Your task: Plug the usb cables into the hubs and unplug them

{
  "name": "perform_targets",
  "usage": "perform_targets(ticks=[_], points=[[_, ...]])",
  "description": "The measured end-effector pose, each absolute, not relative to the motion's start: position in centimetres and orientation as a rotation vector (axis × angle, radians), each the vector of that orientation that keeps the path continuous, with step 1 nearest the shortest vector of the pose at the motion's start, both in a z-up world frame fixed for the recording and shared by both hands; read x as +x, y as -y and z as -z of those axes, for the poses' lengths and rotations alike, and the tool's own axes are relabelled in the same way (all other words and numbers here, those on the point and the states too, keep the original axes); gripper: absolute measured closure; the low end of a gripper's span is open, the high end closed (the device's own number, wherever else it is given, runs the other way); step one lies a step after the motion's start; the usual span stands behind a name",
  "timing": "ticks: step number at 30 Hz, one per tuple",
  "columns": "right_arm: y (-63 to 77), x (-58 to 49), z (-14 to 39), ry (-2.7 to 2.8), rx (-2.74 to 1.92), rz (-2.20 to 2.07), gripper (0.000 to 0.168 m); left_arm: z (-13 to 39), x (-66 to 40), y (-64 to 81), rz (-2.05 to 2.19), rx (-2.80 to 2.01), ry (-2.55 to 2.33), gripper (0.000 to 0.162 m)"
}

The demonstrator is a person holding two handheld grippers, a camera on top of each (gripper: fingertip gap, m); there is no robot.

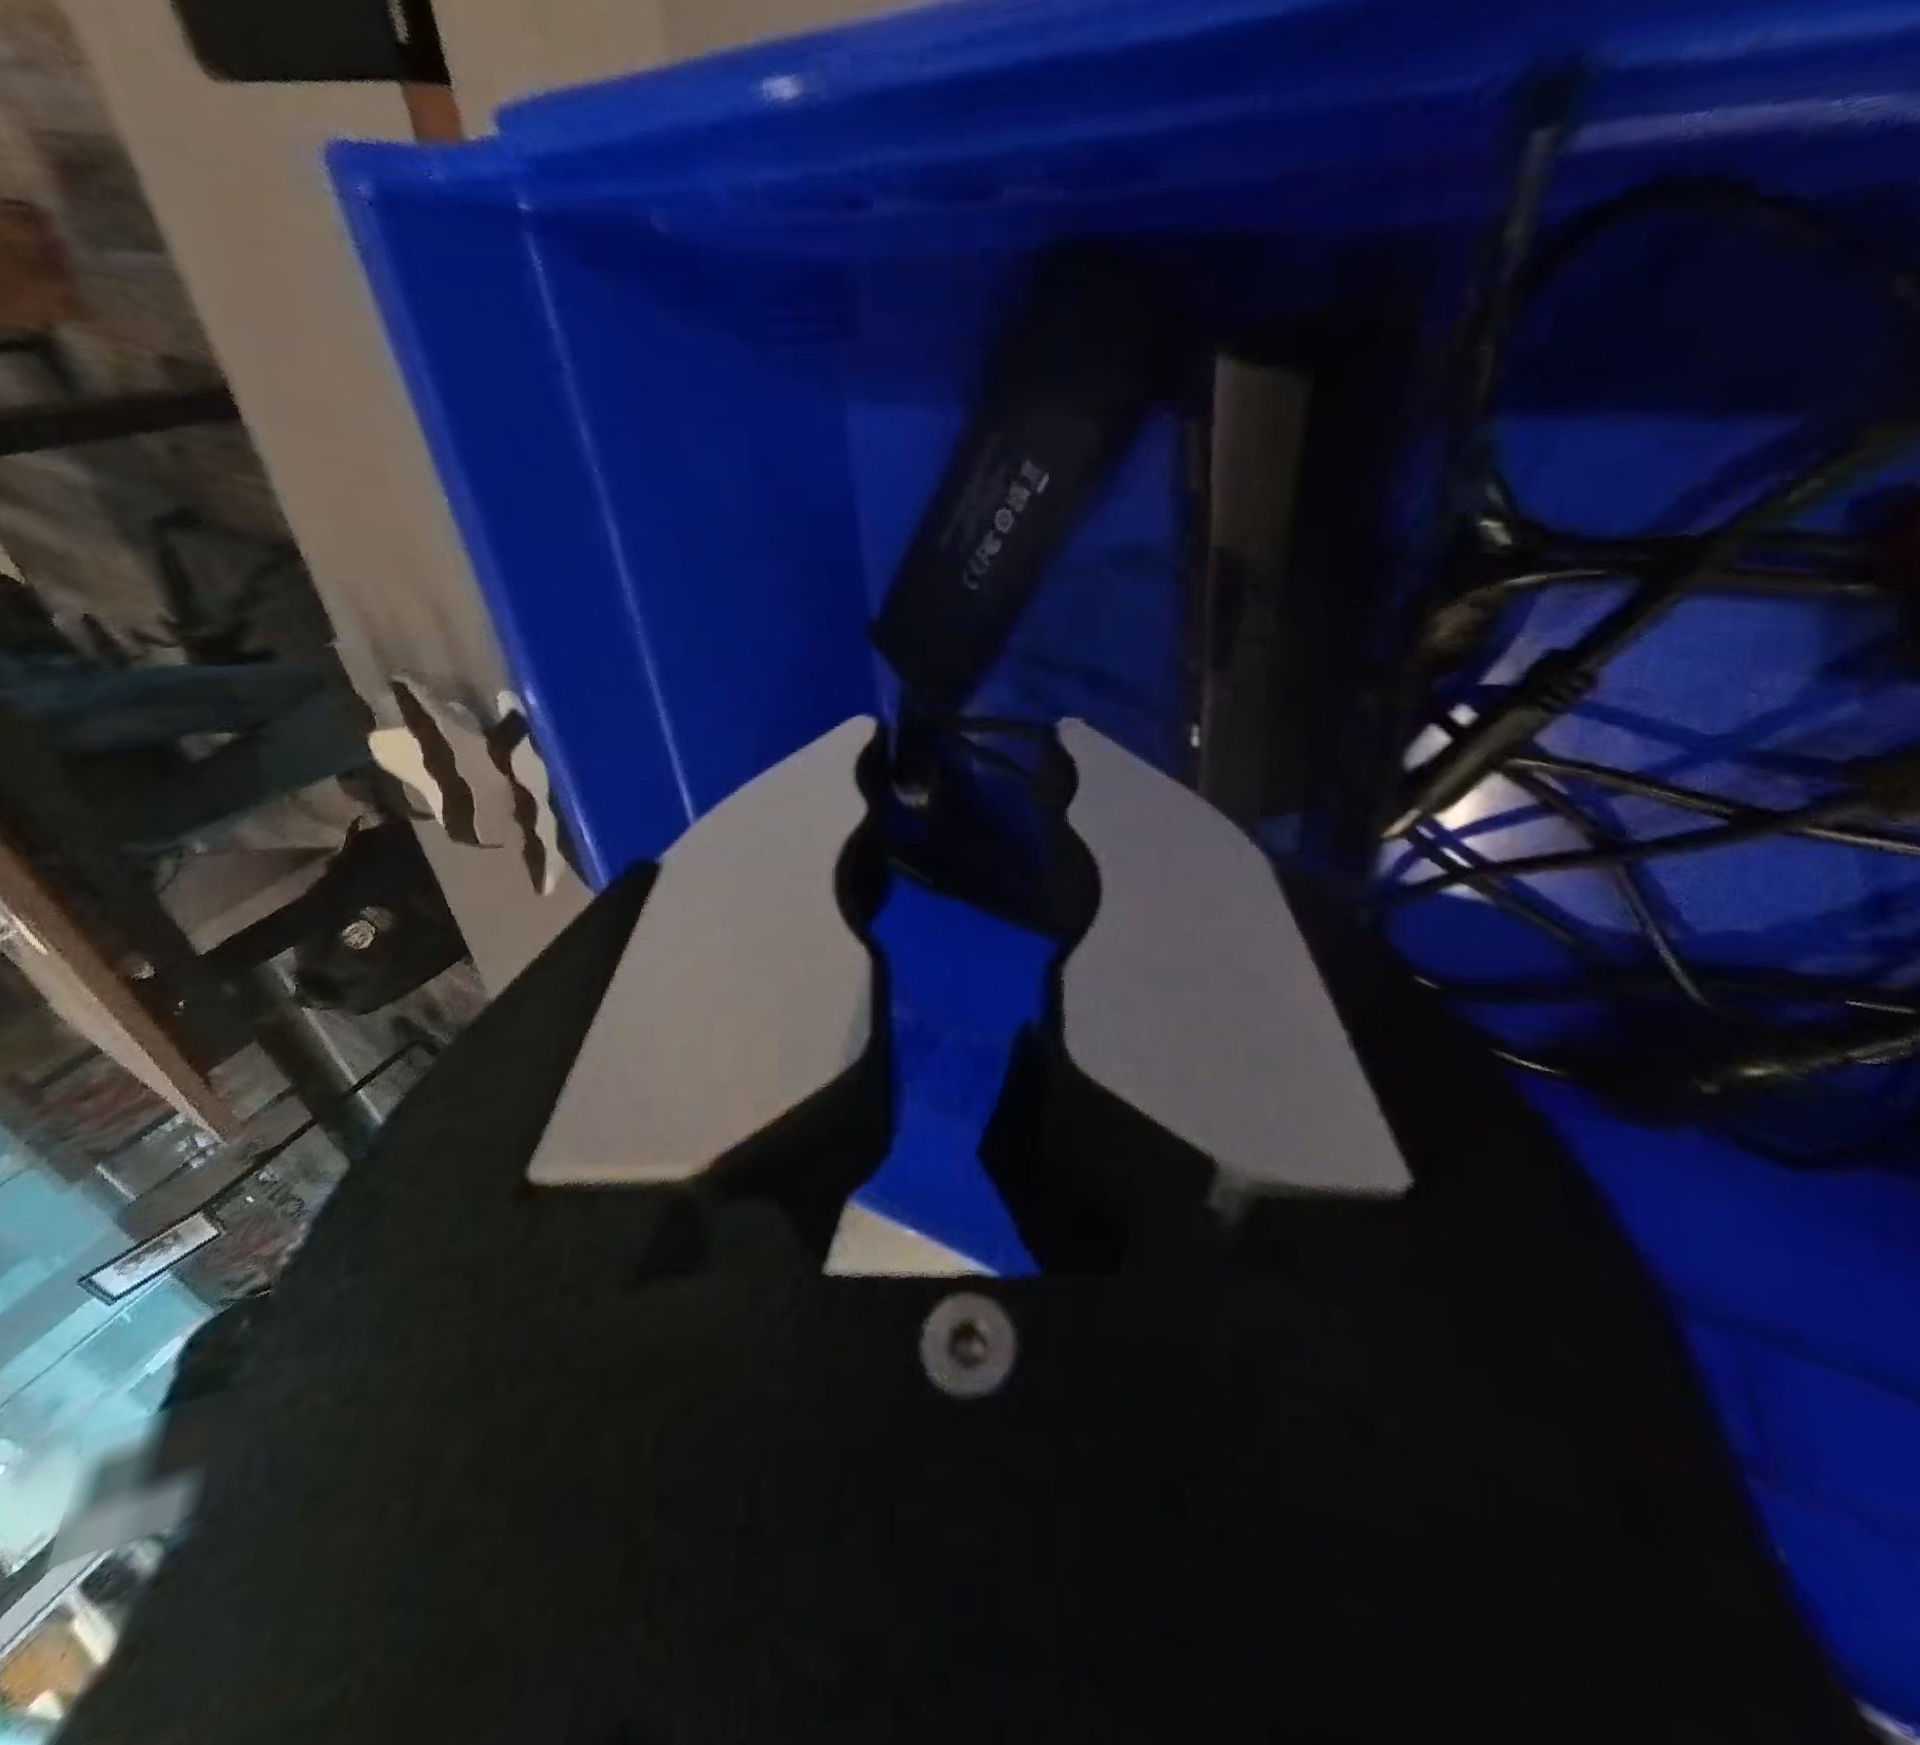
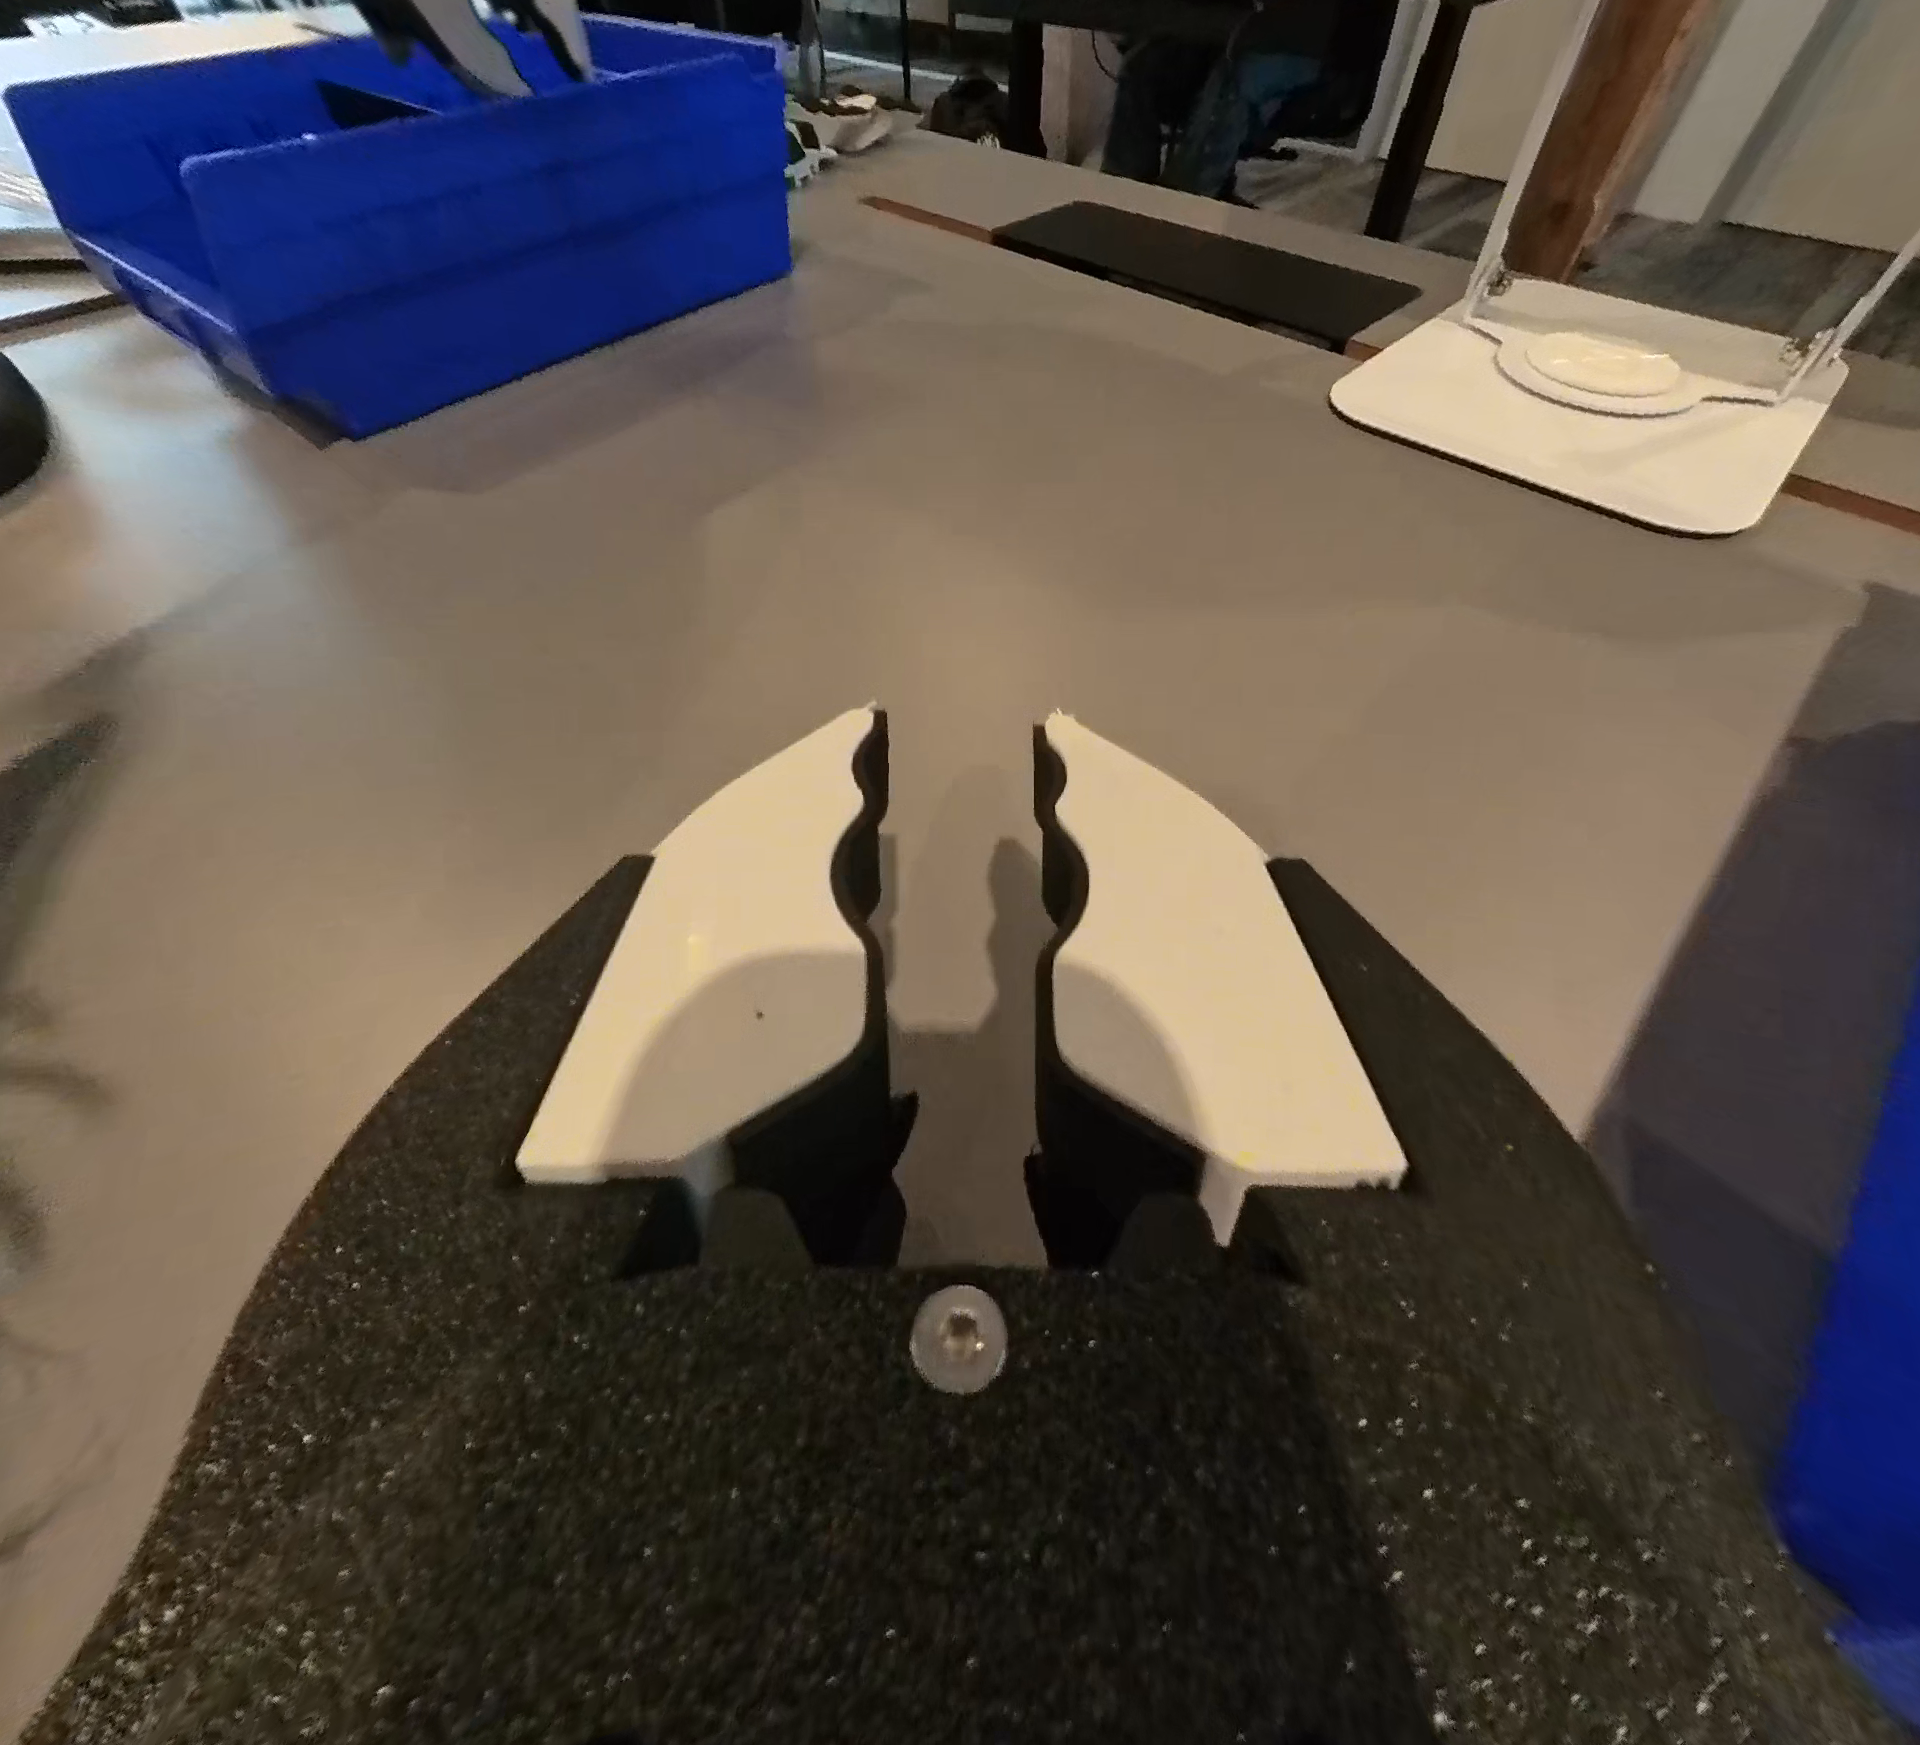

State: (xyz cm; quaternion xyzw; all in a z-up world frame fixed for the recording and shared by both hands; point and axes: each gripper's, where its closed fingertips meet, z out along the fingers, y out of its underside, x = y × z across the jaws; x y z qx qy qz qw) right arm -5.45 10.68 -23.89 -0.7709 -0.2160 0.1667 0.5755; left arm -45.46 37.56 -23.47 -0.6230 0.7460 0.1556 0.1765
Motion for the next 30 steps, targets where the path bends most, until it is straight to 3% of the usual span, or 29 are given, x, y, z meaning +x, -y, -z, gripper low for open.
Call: perform_targets(ticks=[7,12,19,22,30], points=[[-11.1,-5.1,25.1,0.518,-1.870,-0.355,0.143,26.6,-45.2,-39.8,-0.495,-1.719,-2.291,0.120],[-11.3,-5.1,25.6,0.515,-1.898,-0.354,0.146,28.1,-44.5,-40.2,-0.405,-1.732,-2.304,0.134],[-11.3,-5.1,25.7,0.513,-1.910,-0.363,0.148,29.4,-44.4,-40.1,-0.439,-1.720,-2.389,0.111],[-11.3,-5.2,25.9,0.524,-1.919,-0.360,0.149,29.9,-44.3,-40.5,-0.482,-1.708,-2.401,0.108],[-11.2,-5.5,26.1,0.546,-1.925,-0.357,0.150,30.2,-44.3,-40.2,-0.533,-1.638,-2.448,0.131]])
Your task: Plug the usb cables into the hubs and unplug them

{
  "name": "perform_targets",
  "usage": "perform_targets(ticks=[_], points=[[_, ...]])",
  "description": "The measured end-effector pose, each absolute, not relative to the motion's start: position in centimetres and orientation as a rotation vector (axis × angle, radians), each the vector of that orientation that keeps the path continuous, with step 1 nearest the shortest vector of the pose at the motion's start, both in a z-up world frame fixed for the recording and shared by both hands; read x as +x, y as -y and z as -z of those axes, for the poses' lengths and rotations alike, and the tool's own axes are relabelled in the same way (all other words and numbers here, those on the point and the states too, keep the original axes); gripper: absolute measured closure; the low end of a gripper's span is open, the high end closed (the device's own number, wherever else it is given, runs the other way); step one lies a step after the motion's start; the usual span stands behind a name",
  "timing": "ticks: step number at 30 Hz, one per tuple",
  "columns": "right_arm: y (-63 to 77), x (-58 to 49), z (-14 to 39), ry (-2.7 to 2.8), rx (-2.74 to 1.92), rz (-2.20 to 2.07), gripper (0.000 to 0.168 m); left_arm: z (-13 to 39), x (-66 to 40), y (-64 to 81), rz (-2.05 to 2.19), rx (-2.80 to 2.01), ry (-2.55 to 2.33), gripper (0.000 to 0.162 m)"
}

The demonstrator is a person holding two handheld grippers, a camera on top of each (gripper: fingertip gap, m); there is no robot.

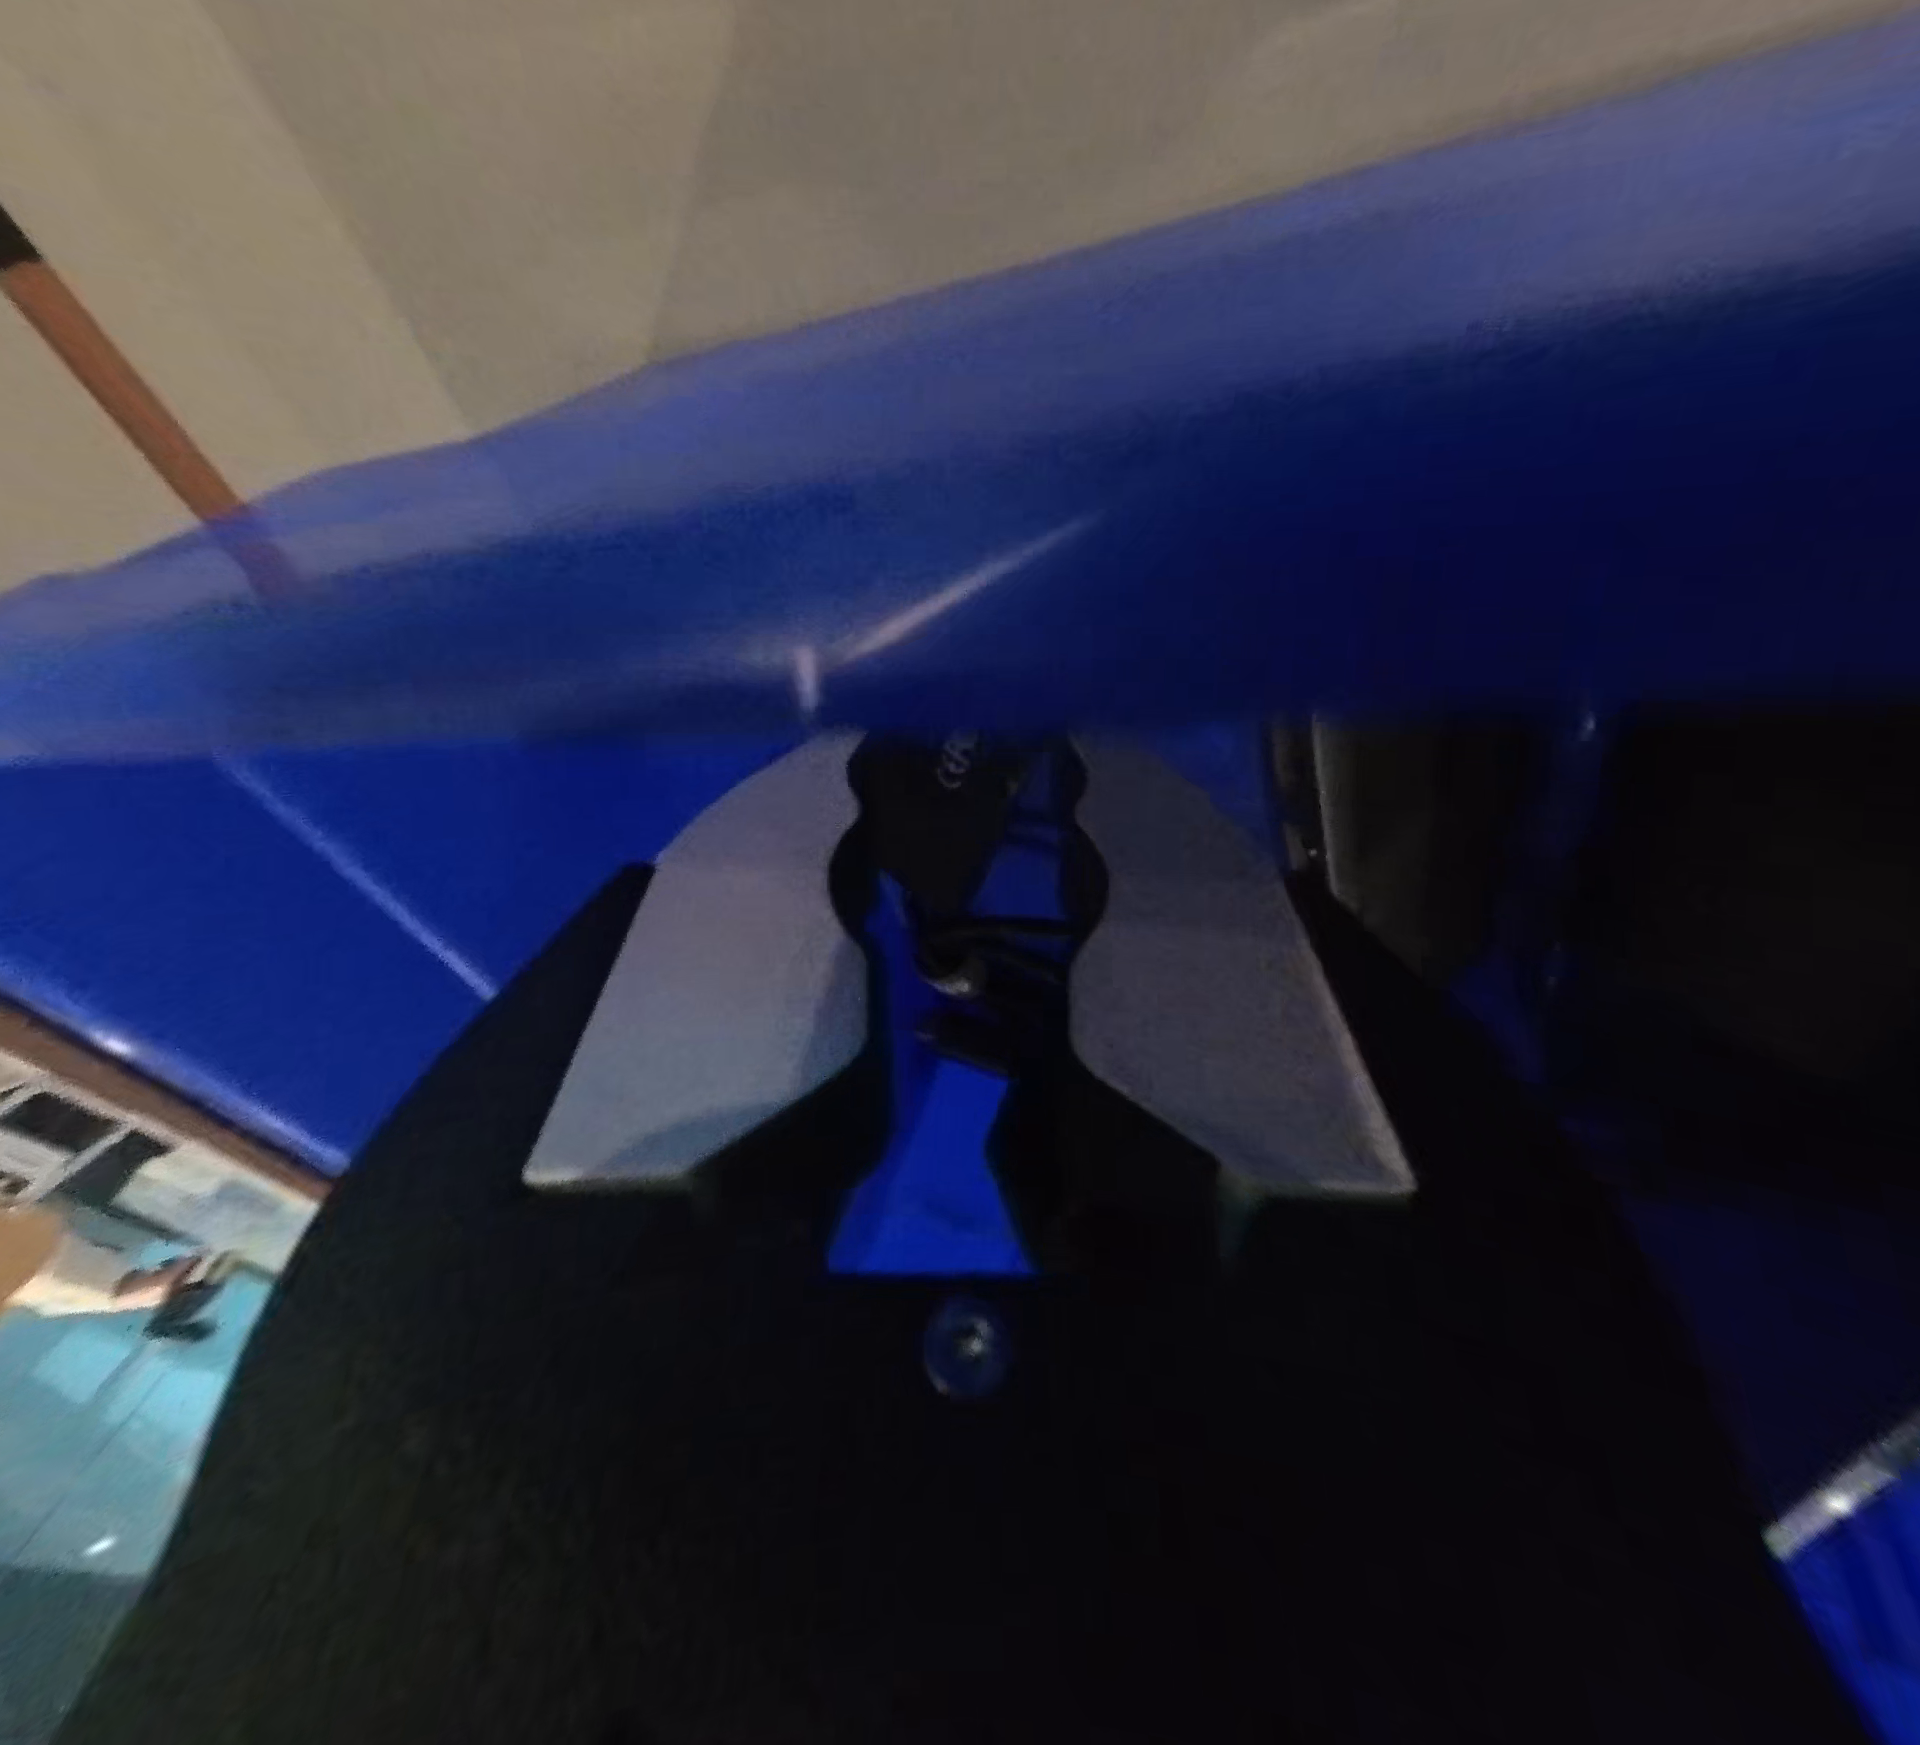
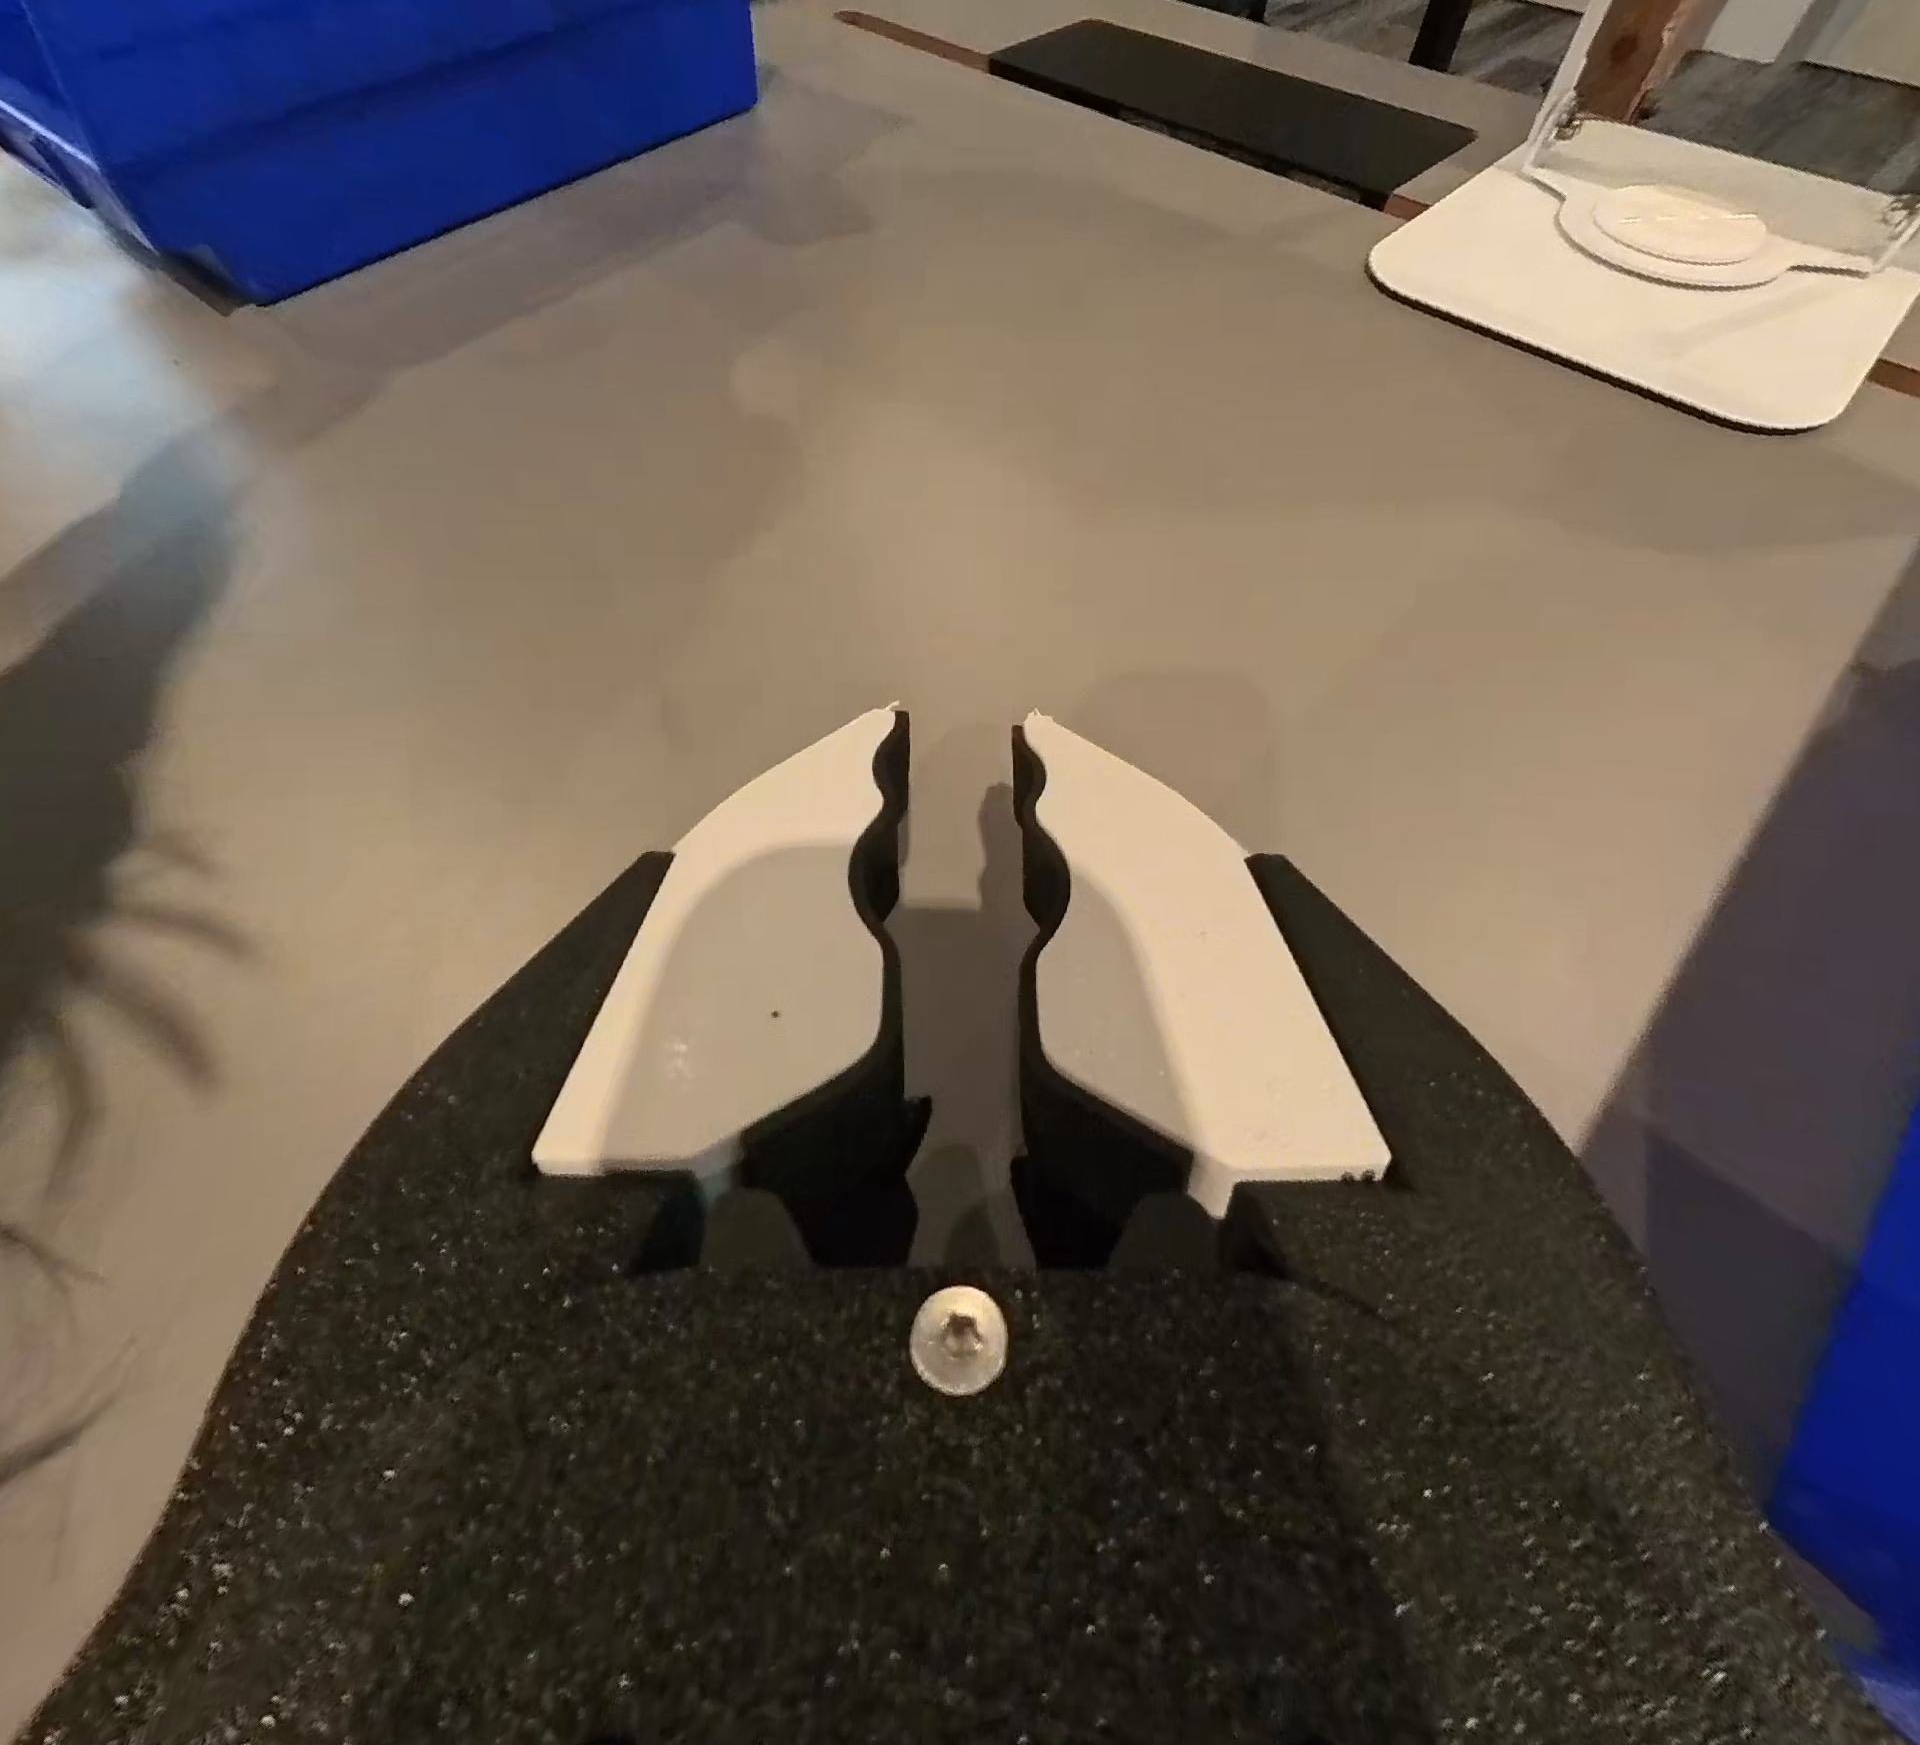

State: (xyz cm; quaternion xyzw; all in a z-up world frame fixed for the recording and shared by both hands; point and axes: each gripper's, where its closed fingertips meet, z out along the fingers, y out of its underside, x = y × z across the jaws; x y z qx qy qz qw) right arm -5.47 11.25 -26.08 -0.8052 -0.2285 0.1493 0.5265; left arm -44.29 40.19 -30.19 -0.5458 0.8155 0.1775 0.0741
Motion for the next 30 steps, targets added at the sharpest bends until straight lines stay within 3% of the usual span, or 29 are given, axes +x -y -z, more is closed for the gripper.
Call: perform_targets(ticks=[5,15,23,30], points=[[-11.2,-5.6,26.2,0.563,-1.926,-0.352,0.150,28.8,-44.3,-40.9,-0.581,-1.571,-2.346,0.149],[-11.1,-5.8,26.2,0.572,-1.927,-0.368,0.151,24.3,-45.4,-40.9,-0.502,-1.670,-2.047,0.151],[-10.5,-6.7,25.3,0.591,-1.883,-0.418,0.151,11.4,-45.5,-38.8,-0.569,-1.546,-1.792,0.151],[-9.9,-7.0,23.6,0.602,-1.791,-0.394,0.154,-1.7,-39.5,-34.2,-0.458,-1.323,-1.603,0.151]])
